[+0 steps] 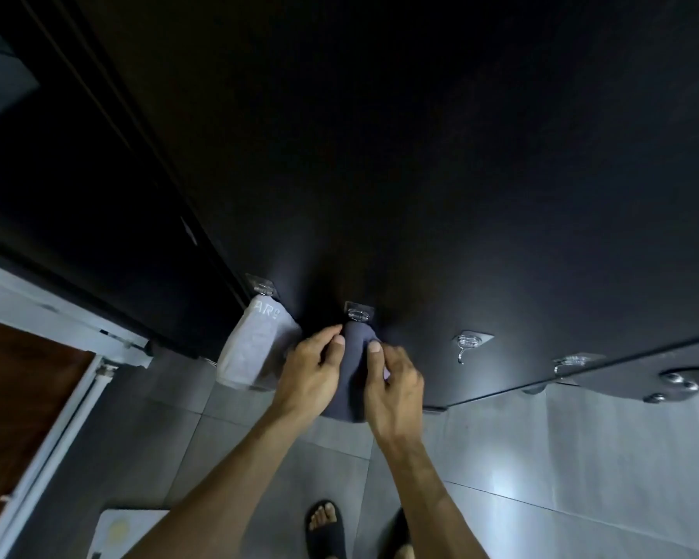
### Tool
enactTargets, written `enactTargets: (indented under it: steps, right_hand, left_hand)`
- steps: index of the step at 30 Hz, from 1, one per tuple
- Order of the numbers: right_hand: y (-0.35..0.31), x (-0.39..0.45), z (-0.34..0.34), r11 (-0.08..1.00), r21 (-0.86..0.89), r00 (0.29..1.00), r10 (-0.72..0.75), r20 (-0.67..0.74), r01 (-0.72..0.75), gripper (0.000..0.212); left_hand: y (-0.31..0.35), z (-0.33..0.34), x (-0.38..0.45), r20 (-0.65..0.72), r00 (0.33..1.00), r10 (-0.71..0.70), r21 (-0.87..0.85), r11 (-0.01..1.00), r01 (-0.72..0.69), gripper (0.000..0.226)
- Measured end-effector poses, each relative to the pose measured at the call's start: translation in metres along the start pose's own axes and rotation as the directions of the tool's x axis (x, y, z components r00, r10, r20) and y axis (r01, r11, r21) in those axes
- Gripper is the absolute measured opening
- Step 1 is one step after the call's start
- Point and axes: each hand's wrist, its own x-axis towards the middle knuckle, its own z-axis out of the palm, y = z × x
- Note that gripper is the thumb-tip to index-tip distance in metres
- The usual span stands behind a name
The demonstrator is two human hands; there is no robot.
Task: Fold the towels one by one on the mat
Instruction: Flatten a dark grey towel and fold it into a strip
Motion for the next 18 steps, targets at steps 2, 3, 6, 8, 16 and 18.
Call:
enactTargets:
  steps: [2, 3, 6, 8, 16, 18]
  right_hand:
    - [-0.002, -0.003, -0.001, 0.994, 0.082, 0.993, 0.061, 0.105, -0.07, 0.044]
    - [-0.002, -0.006, -0.001, 0.994, 0.077, 0.988, 0.072, 0.136, -0.083, 0.045]
    - [-0.003, -0.013, 0.001, 0.982, 0.105, 0.963, 0.131, 0.234, -0.159, 0.058]
    - [-0.001, -0.011, 0.004, 0.943, 0.195, 0.936, 0.211, 0.282, -0.271, 0.054]
    - [-0.003, 0.007, -0.008, 0.897, 0.222, 0.878, 0.278, 0.39, -0.382, 0.031]
    - [-0.004, 0.009, -0.015, 0.929, 0.148, 0.865, 0.248, 0.435, -0.34, 0.031]
  left_hand:
    - [0.002, -0.001, -0.002, 0.061, 0.998, -0.021, -0.045, 0.999, 0.024, 0.035]
    - [0.003, -0.001, -0.003, 0.086, 0.996, -0.021, -0.06, 0.998, 0.026, 0.037]
    - [0.003, 0.001, -0.006, 0.125, 0.992, -0.006, -0.106, 0.994, 0.02, 0.039]
    - [0.0, 0.003, -0.006, 0.137, 0.99, -0.028, -0.144, 0.988, 0.047, 0.039]
    - [-0.003, -0.007, 0.003, 0.221, 0.974, -0.051, -0.02, 0.998, 0.056, 0.04]
    - [-0.003, -0.011, 0.003, 0.209, 0.978, -0.017, 0.012, 1.0, 0.015, 0.038]
